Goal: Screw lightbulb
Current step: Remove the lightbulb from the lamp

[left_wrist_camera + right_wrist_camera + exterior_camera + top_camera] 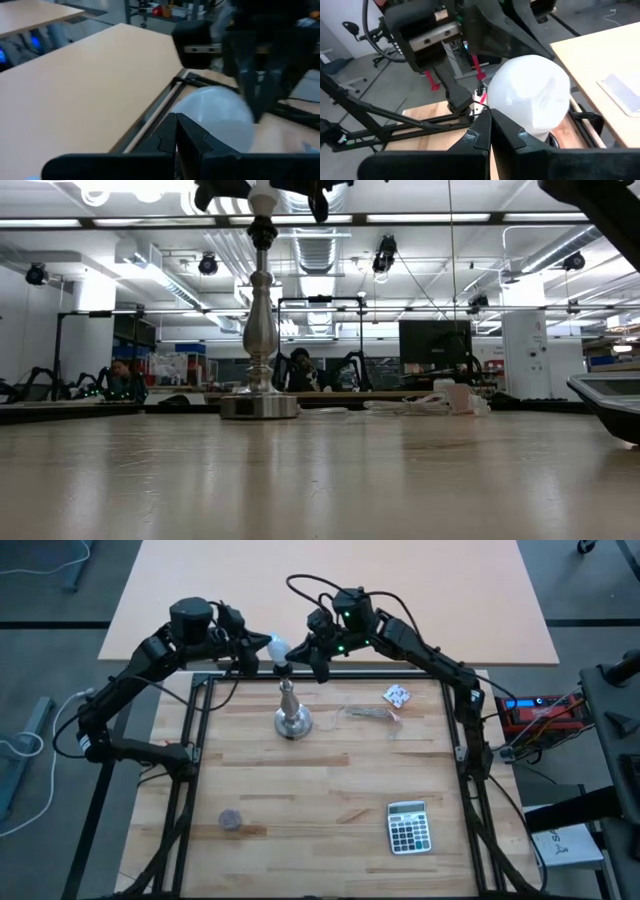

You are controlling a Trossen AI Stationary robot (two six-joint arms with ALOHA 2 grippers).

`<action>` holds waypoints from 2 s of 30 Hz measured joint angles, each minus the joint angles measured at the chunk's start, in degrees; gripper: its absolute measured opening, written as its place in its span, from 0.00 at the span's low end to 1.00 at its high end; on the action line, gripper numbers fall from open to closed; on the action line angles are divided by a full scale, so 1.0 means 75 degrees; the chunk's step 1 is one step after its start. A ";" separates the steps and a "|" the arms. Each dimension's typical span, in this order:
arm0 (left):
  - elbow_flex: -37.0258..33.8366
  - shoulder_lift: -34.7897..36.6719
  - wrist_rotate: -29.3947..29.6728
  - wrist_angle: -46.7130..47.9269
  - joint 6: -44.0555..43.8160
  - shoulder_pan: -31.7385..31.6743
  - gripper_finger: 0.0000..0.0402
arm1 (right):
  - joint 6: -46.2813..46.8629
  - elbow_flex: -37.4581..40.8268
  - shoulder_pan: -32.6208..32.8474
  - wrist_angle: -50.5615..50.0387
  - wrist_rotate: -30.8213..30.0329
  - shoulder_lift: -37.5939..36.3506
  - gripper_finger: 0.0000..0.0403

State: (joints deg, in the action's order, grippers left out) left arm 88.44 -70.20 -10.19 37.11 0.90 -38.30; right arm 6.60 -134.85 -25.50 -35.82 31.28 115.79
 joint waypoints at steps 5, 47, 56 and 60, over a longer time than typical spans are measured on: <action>0.0000 0.0051 -0.0607 0.0052 -0.0187 -0.0015 0.00 | -0.0174 -0.0006 0.0003 -0.0057 -0.0096 -0.0035 0.00; 0.0006 0.0354 0.0037 0.0477 0.0280 -0.0008 0.00 | -0.0788 -0.0020 -0.0264 -0.0078 -0.0300 -0.0389 0.00; 0.0006 0.0282 -0.0979 0.0597 -0.0475 0.0099 0.00 | -0.0281 -0.0004 -0.0314 -0.0241 0.0498 -0.0066 0.00; 0.0006 0.0280 -0.1113 0.0599 -0.0533 0.0159 0.00 | -0.0475 -0.0004 -0.0335 -0.0207 -0.0255 -0.0051 0.00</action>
State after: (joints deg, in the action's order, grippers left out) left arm 88.49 -68.10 -18.55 41.60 -3.09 -37.11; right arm 3.04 -134.88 -28.01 -37.38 29.37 115.41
